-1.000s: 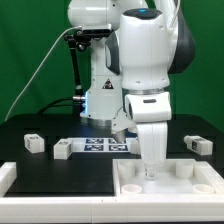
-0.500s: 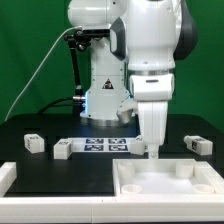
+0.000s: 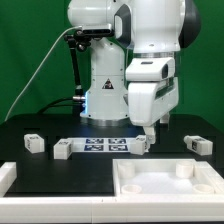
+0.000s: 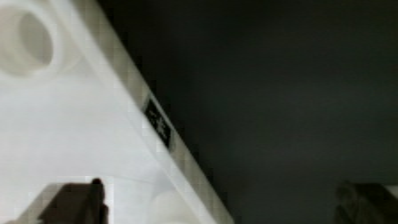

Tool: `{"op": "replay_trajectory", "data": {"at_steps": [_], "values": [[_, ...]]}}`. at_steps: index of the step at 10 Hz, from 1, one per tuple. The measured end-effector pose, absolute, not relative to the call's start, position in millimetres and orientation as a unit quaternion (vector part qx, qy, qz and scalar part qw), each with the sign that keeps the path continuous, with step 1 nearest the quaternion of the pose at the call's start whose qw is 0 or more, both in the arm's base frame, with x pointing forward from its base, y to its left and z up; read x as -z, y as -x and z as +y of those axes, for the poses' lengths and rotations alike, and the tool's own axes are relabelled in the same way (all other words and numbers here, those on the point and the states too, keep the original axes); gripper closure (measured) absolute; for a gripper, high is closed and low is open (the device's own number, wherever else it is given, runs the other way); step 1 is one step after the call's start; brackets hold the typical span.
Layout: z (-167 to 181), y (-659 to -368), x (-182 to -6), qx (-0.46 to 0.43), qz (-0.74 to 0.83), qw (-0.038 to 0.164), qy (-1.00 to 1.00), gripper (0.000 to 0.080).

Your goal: Assemble one leg

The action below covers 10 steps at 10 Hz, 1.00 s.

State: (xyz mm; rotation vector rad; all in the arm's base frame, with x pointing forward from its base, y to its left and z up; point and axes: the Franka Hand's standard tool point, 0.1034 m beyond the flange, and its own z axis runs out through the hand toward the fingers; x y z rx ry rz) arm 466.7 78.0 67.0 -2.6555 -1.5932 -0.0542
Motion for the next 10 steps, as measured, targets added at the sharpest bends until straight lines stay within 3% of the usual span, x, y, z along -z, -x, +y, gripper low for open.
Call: {"op": "replay_trajectory", "data": {"at_steps": [2,4,6,8,10], "values": [[81,-465,-66.4,0.019,-0.434,0.027,0.9,0.015],[109,-432,-60.3,0.023,-0.258,0.039,0.965,0.015],[138,-424,-63.2,0.018,-0.168,0.051,0.984,0.015],[173,-415,-68.9,0.02,-0.168,0.058,0.984,0.015],[181,-410,-67.5,0.015,-0.172,0.059,0.983,0.015]]}}
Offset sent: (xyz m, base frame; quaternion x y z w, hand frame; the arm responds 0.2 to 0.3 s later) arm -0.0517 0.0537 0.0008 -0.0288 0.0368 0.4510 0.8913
